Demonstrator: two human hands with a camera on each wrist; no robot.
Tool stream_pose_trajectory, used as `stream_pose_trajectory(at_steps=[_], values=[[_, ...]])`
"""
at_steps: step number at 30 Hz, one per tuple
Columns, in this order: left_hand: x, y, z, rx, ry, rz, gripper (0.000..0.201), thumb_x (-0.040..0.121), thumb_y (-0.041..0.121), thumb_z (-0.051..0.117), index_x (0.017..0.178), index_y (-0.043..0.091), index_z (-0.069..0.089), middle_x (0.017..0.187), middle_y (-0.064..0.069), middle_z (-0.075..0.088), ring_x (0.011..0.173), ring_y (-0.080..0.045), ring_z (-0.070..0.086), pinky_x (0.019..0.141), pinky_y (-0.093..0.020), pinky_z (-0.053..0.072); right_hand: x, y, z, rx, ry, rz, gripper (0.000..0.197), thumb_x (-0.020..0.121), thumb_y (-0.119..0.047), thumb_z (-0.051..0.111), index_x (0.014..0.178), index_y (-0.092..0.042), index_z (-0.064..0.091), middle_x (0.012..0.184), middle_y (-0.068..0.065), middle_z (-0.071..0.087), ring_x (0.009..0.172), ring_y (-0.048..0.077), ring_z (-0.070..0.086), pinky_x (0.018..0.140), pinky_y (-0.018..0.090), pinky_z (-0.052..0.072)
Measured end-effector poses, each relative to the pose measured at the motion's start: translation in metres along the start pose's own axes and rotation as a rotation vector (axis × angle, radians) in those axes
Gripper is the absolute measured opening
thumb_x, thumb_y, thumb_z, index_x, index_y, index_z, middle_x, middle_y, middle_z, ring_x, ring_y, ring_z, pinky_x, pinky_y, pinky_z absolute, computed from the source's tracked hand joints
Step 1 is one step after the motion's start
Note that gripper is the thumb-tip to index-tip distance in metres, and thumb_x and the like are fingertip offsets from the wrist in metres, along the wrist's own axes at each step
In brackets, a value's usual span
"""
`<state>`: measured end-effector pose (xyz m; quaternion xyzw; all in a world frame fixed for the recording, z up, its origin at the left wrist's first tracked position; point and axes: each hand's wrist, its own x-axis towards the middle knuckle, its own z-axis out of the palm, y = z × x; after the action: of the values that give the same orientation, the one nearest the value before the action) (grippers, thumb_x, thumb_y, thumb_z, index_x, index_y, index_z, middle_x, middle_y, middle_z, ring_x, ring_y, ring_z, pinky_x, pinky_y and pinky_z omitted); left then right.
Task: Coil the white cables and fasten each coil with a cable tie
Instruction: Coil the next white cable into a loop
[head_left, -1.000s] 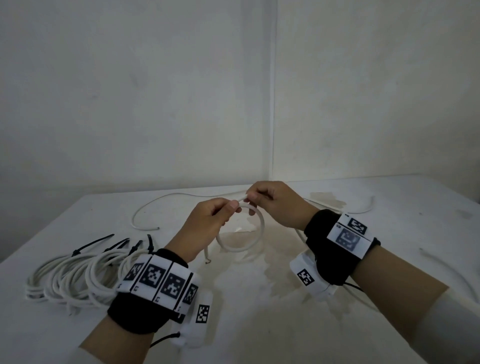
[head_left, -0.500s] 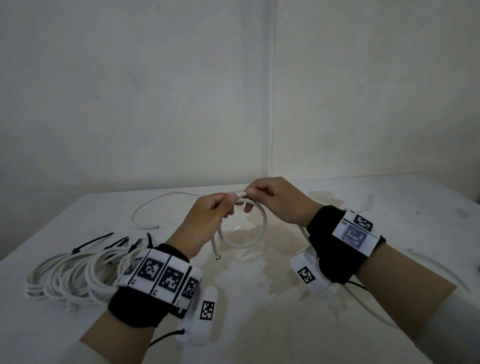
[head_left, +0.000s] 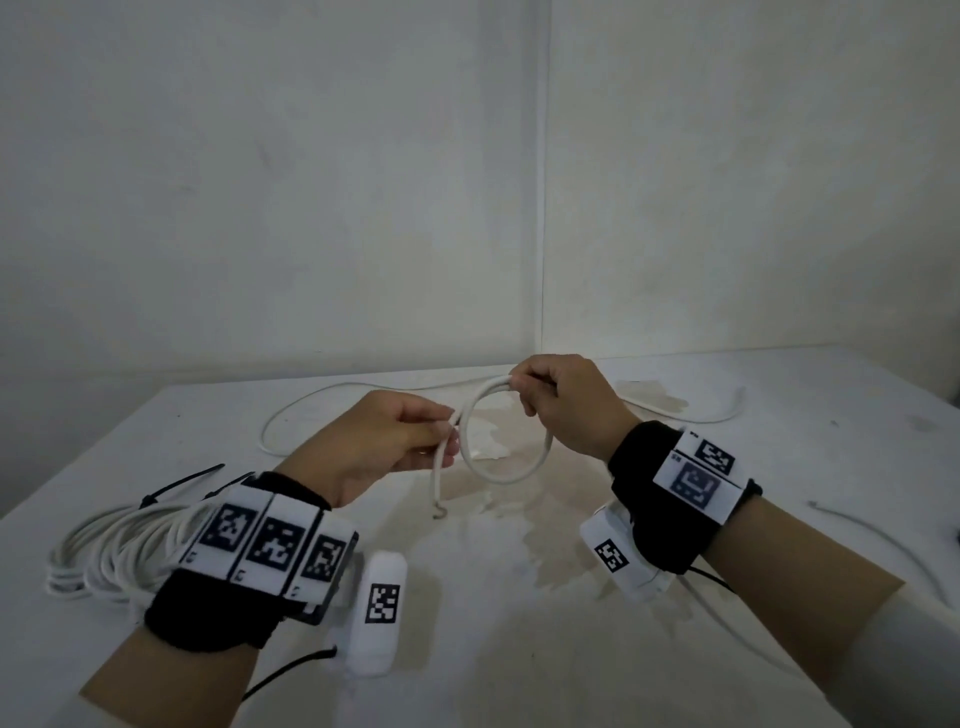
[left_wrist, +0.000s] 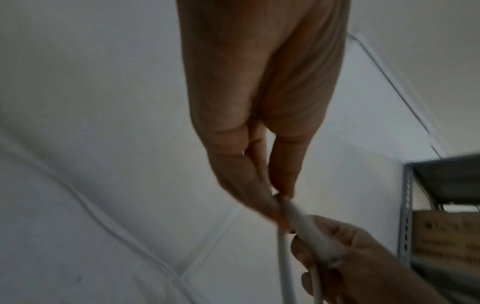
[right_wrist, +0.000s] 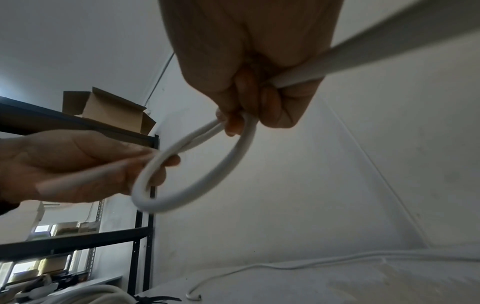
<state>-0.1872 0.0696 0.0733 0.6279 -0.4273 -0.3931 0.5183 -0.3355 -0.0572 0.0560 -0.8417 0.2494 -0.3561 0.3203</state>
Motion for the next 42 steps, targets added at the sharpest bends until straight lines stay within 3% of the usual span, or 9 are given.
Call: stream_pose_trajectory(at_steps=[6, 9, 14, 21, 26, 29, 32, 35, 42], values=[[-0.002, -0.014, 0.018, -0.172, 0.133, 0.096, 0.007, 0.083, 0.008, 0.061, 0.082, 0.014, 0.059, 0.065, 0.004, 0.061, 0.063, -0.007, 0.058, 0.059, -0.017, 0.054, 0.0, -0.002, -0.001, 0.022, 0.107, -0.04, 0.029, 0.091, -0.009, 0.053, 0.065, -0.02, 0.055, 0.052, -0.008, 0.048, 0.047, -0.002, 0.046, 0.05, 0.008, 0.034], [-0.003, -0.014, 0.031, -0.273, 0.045, 0.053, 0.011, 0.09, 0.017, 0.051, 0.085, 0.012, 0.06, 0.073, 0.0, 0.063, 0.068, -0.011, 0.062, 0.065, -0.024, 0.058, 0.001, -0.002, -0.002, 0.024, 0.12, -0.031, 0.036, 0.091, -0.011, 0.054, 0.061, -0.03, 0.052, 0.053, -0.01, 0.049, 0.048, -0.002, 0.046, 0.052, 0.009, 0.035], [0.0, -0.014, 0.037, -0.201, 0.047, 0.059, 0.025, 0.091, 0.021, 0.053, 0.073, 0.005, 0.058, 0.046, 0.005, 0.051, 0.044, -0.006, 0.055, 0.065, -0.026, 0.057, -0.004, -0.002, -0.003, 0.074, 0.101, 0.026, 0.025, 0.091, -0.011, 0.053, 0.068, -0.019, 0.057, 0.053, -0.005, 0.051, 0.045, -0.001, 0.046, 0.05, 0.007, 0.034], [0.012, -0.031, 0.026, 0.383, 0.384, 0.362, 0.028, 0.087, 0.02, 0.063, 0.061, 0.012, 0.059, 0.042, 0.007, 0.055, 0.045, -0.008, 0.058, 0.054, -0.021, 0.049, -0.01, -0.006, 0.001, 0.207, -0.028, 0.143, 0.019, 0.092, -0.011, 0.052, 0.076, -0.006, 0.061, 0.048, -0.003, 0.05, 0.035, 0.0, 0.041, 0.044, 0.01, 0.034], [0.019, -0.04, 0.019, 0.655, 0.532, 0.51, 0.016, 0.088, 0.022, 0.062, 0.082, 0.008, 0.067, 0.07, 0.003, 0.053, 0.065, -0.013, 0.05, 0.058, -0.022, 0.034, -0.01, -0.006, 0.003, 0.306, -0.058, 0.202, 0.023, 0.093, -0.013, 0.052, 0.072, -0.011, 0.06, 0.04, -0.009, 0.05, 0.036, 0.003, 0.037, 0.042, 0.016, 0.033], [0.019, -0.034, 0.018, 0.357, 0.375, 0.438, 0.01, 0.089, 0.02, 0.06, 0.091, 0.011, 0.065, 0.088, -0.002, 0.059, 0.078, -0.013, 0.055, 0.068, -0.019, 0.04, -0.011, -0.006, 0.001, 0.388, -0.058, 0.229, 0.022, 0.093, -0.013, 0.052, 0.073, -0.01, 0.06, 0.043, -0.007, 0.051, 0.037, 0.006, 0.037, 0.041, 0.017, 0.032], [0.012, -0.027, 0.024, 0.152, 0.215, 0.334, 0.016, 0.094, 0.019, 0.051, 0.079, 0.014, 0.056, 0.065, 0.005, 0.057, 0.058, -0.004, 0.054, 0.056, -0.018, 0.042, -0.01, -0.005, 0.0, 0.406, -0.04, 0.24, 0.021, 0.093, -0.014, 0.052, 0.074, -0.009, 0.06, 0.047, -0.002, 0.051, 0.039, 0.007, 0.037, 0.041, 0.016, 0.032], [0.01, -0.026, 0.026, 0.375, 0.181, 0.355, 0.022, 0.096, 0.027, 0.044, 0.08, 0.015, 0.053, 0.066, 0.004, 0.047, 0.059, -0.007, 0.043, 0.054, -0.016, 0.034, -0.01, -0.002, -0.006, 0.353, -0.018, 0.231, 0.023, 0.093, -0.014, 0.052, 0.072, -0.012, 0.06, 0.05, -0.001, 0.052, 0.037, 0.005, 0.037, 0.042, 0.016, 0.033], [0.009, -0.024, 0.018, 0.818, 0.098, 0.458, 0.04, 0.099, 0.03, 0.032, 0.089, -0.001, 0.055, 0.073, -0.011, 0.059, 0.069, -0.024, 0.054, 0.064, -0.028, 0.04, -0.012, 0.005, -0.012, 0.174, 0.025, 0.195, 0.03, 0.092, -0.014, 0.052, 0.063, -0.018, 0.056, 0.043, -0.009, 0.052, 0.035, 0.002, 0.039, 0.048, 0.019, 0.034]])
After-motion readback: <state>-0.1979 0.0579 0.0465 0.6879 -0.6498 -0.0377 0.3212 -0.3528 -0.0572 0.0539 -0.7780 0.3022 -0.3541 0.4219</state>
